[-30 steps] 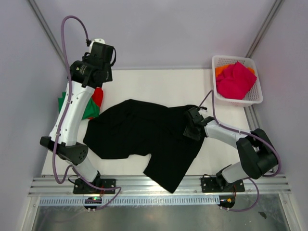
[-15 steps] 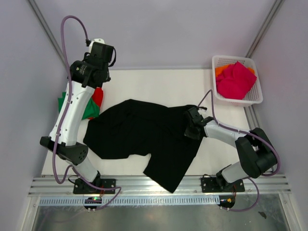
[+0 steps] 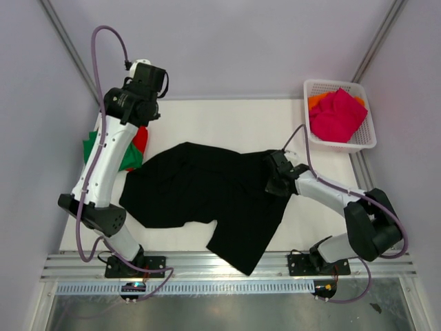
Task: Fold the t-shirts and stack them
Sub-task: Flatten out the tshirt
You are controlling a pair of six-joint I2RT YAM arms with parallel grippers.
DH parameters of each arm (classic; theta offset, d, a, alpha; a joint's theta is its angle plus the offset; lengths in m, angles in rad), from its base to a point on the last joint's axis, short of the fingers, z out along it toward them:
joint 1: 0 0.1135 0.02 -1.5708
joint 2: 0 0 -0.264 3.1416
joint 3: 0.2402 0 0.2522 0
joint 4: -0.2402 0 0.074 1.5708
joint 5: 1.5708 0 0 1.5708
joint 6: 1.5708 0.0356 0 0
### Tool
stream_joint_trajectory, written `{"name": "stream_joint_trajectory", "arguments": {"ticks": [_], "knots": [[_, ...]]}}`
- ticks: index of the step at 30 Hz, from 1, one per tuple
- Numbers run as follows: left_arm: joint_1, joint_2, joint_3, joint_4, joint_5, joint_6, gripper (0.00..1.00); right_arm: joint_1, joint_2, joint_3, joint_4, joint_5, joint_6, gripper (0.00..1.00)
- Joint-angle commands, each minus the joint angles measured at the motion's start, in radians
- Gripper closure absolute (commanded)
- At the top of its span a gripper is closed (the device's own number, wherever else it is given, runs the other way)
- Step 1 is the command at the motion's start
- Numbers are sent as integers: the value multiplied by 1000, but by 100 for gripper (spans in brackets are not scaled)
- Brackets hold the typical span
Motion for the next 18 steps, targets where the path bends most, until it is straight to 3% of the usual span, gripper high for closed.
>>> {"name": "stream_joint_trajectory", "arguments": {"ticks": [1,10,18], "knots": [[-2,-20,-15,22,6,-24,64,-4,-97,95,-41,72,-42,97],[-2,-3,-56,28,29,-41,66,-47,-115,256,-122,100,-100,97],[-2,-9,-61,20,-2,-30,67,-49,-95,236,-130,88,-101,97]]}}
